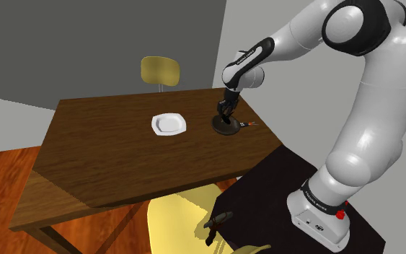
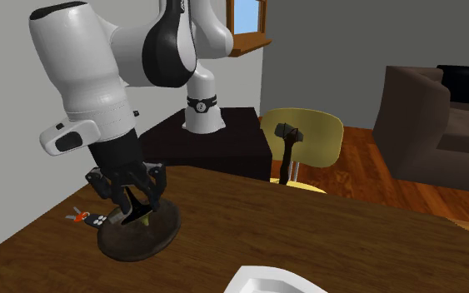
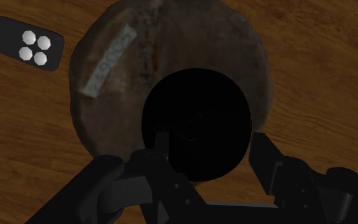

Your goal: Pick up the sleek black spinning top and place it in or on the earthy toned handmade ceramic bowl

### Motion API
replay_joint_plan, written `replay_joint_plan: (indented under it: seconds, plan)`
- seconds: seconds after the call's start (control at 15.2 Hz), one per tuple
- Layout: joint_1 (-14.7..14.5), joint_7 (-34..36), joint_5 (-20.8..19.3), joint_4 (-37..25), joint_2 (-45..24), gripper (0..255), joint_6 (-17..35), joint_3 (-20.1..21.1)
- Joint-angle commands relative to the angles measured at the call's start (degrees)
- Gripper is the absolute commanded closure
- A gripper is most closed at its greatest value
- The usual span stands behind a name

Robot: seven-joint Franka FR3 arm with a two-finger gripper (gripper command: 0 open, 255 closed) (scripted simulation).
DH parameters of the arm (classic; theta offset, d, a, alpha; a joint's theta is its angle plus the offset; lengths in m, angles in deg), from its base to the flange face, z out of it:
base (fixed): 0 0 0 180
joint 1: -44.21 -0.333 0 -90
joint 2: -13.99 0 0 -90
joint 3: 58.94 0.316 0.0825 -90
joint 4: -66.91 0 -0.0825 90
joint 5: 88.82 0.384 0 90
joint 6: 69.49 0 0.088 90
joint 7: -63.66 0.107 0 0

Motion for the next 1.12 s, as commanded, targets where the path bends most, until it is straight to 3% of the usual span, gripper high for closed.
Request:
replay_joint_plan:
  seconds: [0.0,0.33,0.4,0.73,1.06]
  plan:
    - [0.0,-0.1,0.1,0.0,-0.2,255,0.2,0.0]
    - [0.0,-0.1,0.1,0.0,-0.2,255,0.2,0.0]
    - [0.0,-0.1,0.1,0.0,-0.2,0,0.2,0.0]
    - [0.0,-0.1,0.1,0.0,-0.2,0,0.2,0.0]
    - [0.1,0.8,-1.3,-0.6,5.4,0,-6.0,-0.7]
